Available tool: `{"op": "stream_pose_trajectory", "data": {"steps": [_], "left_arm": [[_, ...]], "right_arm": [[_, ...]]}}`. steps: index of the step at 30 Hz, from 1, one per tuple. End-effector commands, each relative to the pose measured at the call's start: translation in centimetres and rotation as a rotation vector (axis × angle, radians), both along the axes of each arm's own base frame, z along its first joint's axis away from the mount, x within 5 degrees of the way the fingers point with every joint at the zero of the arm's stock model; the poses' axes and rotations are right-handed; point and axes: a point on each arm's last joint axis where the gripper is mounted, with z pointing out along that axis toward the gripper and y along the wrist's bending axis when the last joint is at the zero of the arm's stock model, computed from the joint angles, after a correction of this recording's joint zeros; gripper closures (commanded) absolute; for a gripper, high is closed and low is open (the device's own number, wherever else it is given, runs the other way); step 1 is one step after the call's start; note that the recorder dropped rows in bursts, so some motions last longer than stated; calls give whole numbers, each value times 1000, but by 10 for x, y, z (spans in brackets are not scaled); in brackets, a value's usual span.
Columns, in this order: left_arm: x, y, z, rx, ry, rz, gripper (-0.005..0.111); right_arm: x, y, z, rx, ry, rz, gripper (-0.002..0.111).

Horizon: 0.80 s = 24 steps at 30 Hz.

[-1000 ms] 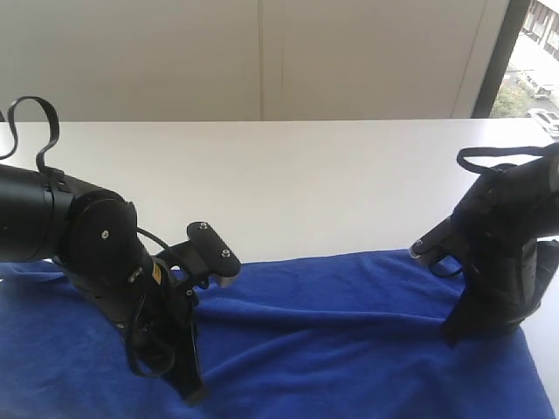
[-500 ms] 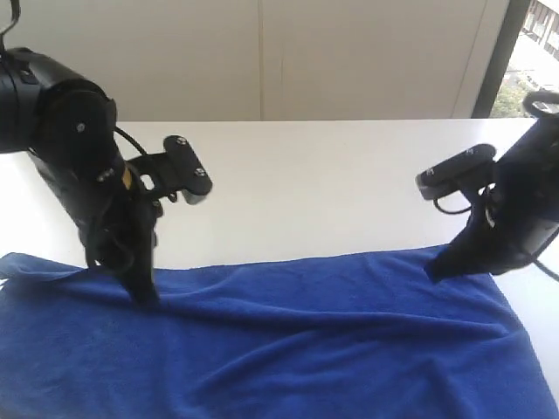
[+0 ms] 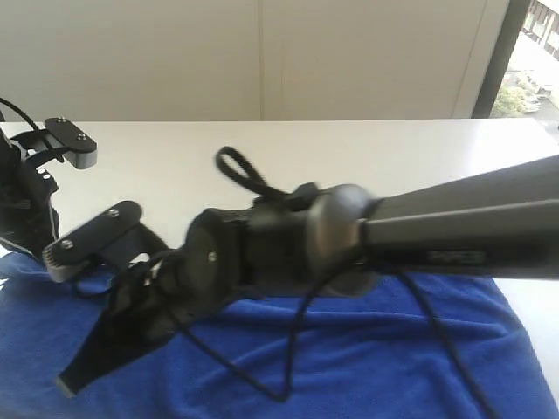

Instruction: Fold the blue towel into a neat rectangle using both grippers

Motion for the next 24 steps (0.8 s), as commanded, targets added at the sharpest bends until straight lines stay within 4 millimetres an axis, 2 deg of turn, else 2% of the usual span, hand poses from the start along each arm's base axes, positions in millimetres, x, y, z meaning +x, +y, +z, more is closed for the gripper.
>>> {"op": "stream_pose_trajectory", "data": {"steps": [1,6,11,13,16,20,24], "left_arm": [[-4,0,6,-16,11,3,107],[-4,0,7,-19,11,4,107],[-8,-1,6,-28,48,3,107],[-6,0,6,-22,35,5,107],[0,4,6,11,-26,97,107],[3,18,6,124,-54,183,107],[4,35,6,112,-24,259,107]], "right_arm": [[16,39,-13,25,28,14,108],[22,55,-30,-11,114,57,108],[17,55,-56,-80,204,92,108],[16,55,-61,-98,223,102,108],[14,54,-65,-115,247,113,108],[14,53,-61,-118,229,121,108],[21,50,-36,-93,149,98,108]]}}
